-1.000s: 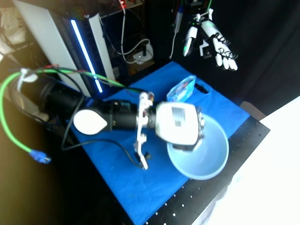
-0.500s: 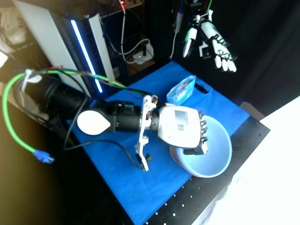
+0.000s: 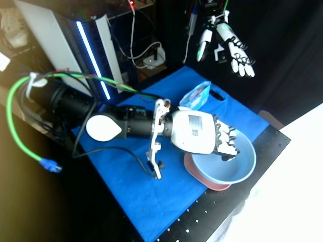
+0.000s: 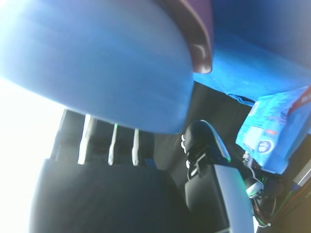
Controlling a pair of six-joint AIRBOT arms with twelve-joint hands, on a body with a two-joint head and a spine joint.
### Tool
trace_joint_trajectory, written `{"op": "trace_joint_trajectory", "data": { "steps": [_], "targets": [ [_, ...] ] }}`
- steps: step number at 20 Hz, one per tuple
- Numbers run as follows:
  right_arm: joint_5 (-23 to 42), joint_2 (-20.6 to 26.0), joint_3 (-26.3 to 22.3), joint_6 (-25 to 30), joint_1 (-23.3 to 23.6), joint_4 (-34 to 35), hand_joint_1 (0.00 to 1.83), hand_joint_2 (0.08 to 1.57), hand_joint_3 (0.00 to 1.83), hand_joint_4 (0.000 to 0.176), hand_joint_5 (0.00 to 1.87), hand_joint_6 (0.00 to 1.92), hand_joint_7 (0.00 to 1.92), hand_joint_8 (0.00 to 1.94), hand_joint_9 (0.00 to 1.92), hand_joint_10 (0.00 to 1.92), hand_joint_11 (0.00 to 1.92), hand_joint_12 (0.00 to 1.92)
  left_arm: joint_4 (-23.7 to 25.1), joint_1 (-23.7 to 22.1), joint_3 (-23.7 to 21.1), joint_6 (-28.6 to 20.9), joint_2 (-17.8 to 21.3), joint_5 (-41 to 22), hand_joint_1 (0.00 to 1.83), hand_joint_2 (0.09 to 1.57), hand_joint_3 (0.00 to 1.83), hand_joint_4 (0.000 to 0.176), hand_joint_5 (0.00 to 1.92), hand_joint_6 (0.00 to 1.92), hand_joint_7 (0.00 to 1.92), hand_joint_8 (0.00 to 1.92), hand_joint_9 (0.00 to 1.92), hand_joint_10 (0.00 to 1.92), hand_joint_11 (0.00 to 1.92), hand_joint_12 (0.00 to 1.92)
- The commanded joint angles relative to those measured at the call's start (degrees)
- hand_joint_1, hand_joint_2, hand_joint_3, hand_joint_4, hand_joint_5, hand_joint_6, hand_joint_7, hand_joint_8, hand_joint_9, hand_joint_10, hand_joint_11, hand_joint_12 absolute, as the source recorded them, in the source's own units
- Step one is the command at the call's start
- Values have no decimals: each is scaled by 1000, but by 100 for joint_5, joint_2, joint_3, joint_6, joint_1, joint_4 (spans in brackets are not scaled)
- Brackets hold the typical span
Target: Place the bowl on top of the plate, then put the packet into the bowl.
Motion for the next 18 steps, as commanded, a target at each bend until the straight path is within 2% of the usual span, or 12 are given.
{"op": "trace_joint_trajectory", "data": {
  "steps": [1, 4, 6, 7, 8, 9, 10, 12, 13, 16, 17, 18],
  "targets": [
    [556, 13, -33, 12, 76, 135, 164, 1281, 0, 0, 278, 0, 431, 0, 620, 27, 152, 1214, -58, -62, 28, -60, -24, -721, 405, 1126, 0, 94, 178, 0, 158, 0, 50, 5, 0, 0],
    [558, 138, -113, 12, 74, 137, 12, 1223, 0, 0, 180, 0, 276, 0, 459, 0, 11, 1160, -63, -62, 26, -69, -24, -726, 395, 1128, 1, 85, 171, 0, 158, 0, 49, 3, 0, 0],
    [590, 280, -213, 13, 60, 147, 0, 1169, 0, 36, 128, 6, 128, 13, 244, 10, 0, 729, -66, -62, 20, -70, -23, -731, 395, 1122, 0, 92, 166, 0, 155, 0, 42, 0, 0, 0],
    [653, 375, -268, 13, 39, 214, 0, 1128, 0, 67, 95, 13, 37, 20, 152, 27, 0, 317, -73, -62, 16, -70, -25, -733, 398, 1119, 0, 99, 163, 0, 159, 1, 38, 0, 0, 0],
    [673, 420, -283, 13, 25, 257, 0, 1113, 0, 74, 92, 6, 16, 8, 106, 11, 0, 162, -81, -62, 13, -70, -27, -729, 405, 1115, 0, 105, 161, 0, 160, 2, 49, 4, 0, 0],
    [711, 452, -283, 13, 16, 265, 0, 1123, 1, 101, 52, 2, 2, 1, 20, 1, 0, 32, -86, -61, 7, -70, -28, -725, 442, 1116, 0, 100, 159, 0, 162, 2, 63, 9, 0, 0],
    [718, 486, -288, 13, 6, 270, 0, 1110, 0, 129, 19, 0, 0, 0, 3, 0, 0, 6, -88, -60, 2, -70, -28, -723, 446, 1108, 0, 107, 158, 0, 165, 3, 71, 11, 0, 0],
    [772, 609, -371, 13, -33, 329, 0, 1089, 0, 167, 0, 0, 0, 0, 0, 0, 0, 0, -92, -60, 2, -70, -27, -722, 455, 1092, 0, 98, 162, 2, 176, 5, 105, 19, 24, 11],
    [794, 715, -475, 12, -57, 371, 0, 1037, 0, 174, 0, 0, 0, 0, 0, 0, 0, 0, -100, -60, 2, -70, -27, -731, 526, 1065, 0, 106, 150, 0, 151, 1, 76, 5, 4, 1],
    [1094, 949, -639, 12, -190, 618, 0, 997, 0, 176, 0, 0, 0, 0, 0, 0, 0, 0, -126, -60, 2, -67, -27, -739, 782, 952, 0, 107, 120, 0, 96, 0, 42, 0, 41, 21],
    [1274, 1081, -744, 12, -268, 771, 0, 1018, 0, 176, 0, 0, 0, 0, 0, 0, 0, 0, -126, -60, 1, -66, -27, -743, 821, 907, 0, 141, 65, 0, 35, 0, 8, 0, 53, 36],
    [1480, 1225, -859, 12, -352, 902, 0, 1014, 0, 176, 0, 0, 0, 0, 0, 0, 0, 0, -126, -60, -6, -61, -27, -742, 841, 879, 0, 124, 20, 0, 10, 0, 1, 0, 55, 40]
  ]
}}
